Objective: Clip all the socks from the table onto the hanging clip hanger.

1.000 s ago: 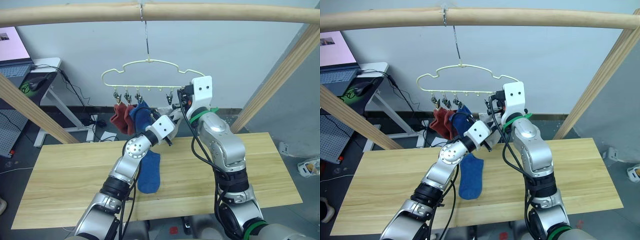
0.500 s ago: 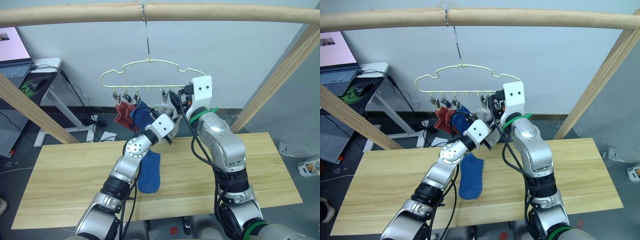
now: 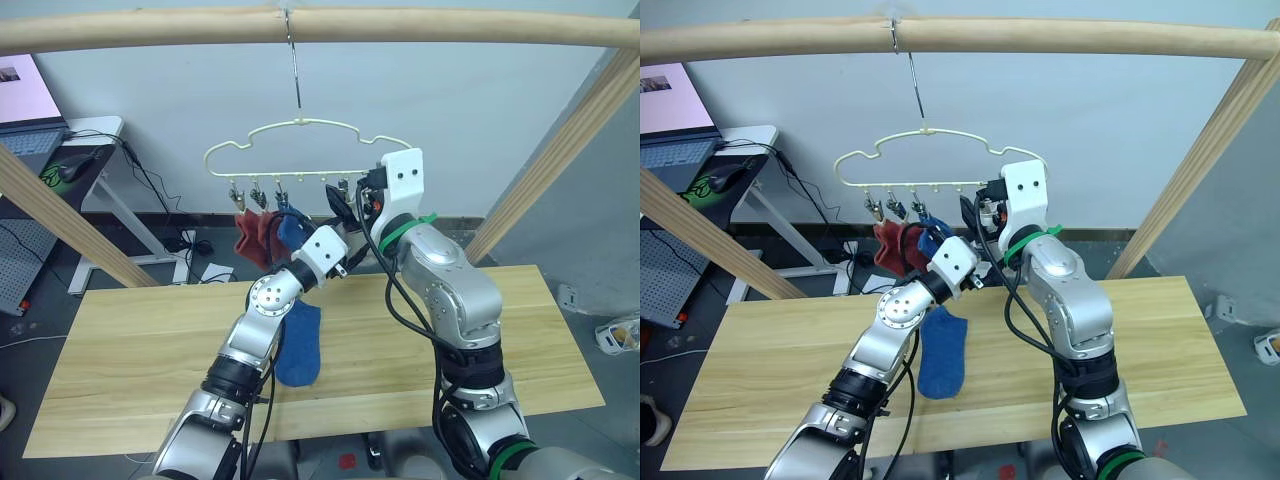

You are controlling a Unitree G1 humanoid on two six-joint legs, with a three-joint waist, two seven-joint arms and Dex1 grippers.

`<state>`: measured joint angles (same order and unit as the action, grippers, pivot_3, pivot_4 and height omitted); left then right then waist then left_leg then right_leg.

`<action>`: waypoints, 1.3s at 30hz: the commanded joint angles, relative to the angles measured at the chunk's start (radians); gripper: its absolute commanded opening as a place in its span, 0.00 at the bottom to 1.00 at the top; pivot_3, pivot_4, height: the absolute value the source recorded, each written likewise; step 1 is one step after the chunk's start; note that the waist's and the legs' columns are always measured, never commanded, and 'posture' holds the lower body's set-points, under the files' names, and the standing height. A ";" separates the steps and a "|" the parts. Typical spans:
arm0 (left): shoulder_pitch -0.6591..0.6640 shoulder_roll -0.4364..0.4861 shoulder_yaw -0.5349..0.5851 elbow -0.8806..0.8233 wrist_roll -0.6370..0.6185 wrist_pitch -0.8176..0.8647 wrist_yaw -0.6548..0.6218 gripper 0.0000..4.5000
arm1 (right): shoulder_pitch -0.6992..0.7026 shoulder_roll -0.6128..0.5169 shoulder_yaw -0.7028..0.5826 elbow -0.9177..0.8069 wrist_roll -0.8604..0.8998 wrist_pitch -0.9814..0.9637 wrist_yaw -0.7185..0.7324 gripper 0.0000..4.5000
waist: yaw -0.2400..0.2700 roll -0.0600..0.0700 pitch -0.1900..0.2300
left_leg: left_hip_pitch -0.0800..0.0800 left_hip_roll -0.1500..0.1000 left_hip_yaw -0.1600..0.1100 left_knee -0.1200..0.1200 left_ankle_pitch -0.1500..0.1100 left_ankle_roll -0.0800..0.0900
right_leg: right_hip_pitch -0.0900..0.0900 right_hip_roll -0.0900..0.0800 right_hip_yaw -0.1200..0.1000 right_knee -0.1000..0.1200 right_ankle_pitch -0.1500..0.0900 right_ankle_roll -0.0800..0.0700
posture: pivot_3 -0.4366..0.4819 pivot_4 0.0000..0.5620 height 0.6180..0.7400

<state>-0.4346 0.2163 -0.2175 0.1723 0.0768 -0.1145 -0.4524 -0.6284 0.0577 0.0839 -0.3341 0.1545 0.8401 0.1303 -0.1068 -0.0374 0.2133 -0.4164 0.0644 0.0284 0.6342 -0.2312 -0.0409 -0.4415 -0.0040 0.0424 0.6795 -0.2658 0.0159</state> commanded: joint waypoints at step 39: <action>0.372 0.443 0.305 -0.647 -0.560 0.479 -0.408 0.76 | 0.374 -0.395 -0.066 -0.320 0.139 -0.108 0.189 1.00 | -0.008 -0.002 -0.004 | 0.001 0.000 0.000 0.011 0.000 0.000 | 0.004 0.001 0.002 0.001 -0.001 0.008 | 0.34 0.27 1.00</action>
<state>-0.0611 0.6517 0.0682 -0.4354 -0.4680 0.3673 -0.8608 -0.2533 -0.3403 0.0247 -0.6484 0.2993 0.7724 0.3250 -0.1145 -0.0392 0.2089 -0.4158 0.0643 0.0284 0.6457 -0.2311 -0.0410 -0.4379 -0.0033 0.0442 0.6806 -0.2670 0.0237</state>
